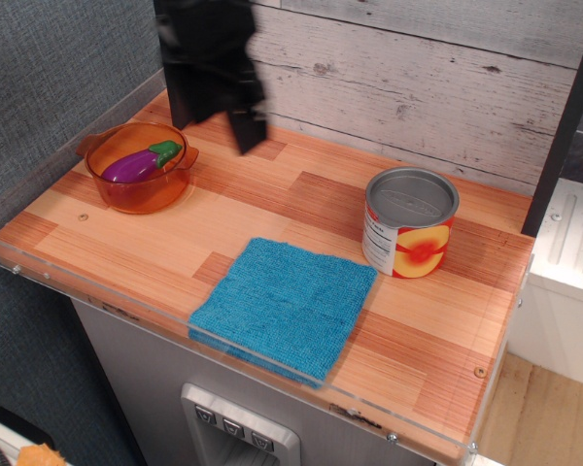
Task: PACK UP THE BREZZELA AND PUT THE BOWL
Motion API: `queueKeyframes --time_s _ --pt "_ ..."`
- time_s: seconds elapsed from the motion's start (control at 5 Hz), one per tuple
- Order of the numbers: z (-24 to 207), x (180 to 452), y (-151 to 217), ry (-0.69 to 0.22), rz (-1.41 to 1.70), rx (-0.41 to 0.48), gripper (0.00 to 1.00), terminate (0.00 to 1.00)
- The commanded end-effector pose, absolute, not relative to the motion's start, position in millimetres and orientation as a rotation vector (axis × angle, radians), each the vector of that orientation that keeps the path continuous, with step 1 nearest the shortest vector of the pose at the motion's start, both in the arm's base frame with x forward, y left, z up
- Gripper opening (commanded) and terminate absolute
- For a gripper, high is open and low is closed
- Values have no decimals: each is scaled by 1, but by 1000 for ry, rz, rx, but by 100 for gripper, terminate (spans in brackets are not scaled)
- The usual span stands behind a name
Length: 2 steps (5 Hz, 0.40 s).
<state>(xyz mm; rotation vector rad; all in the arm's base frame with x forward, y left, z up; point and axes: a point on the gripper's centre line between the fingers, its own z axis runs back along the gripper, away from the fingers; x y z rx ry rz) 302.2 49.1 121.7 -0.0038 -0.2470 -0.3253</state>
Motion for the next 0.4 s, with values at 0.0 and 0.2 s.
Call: queueKeyframes --time_s 0.0,0.2 --pt "138 331 29 -286 -232 22 100 0" --pt "138 331 29 -286 -232 22 100 100"
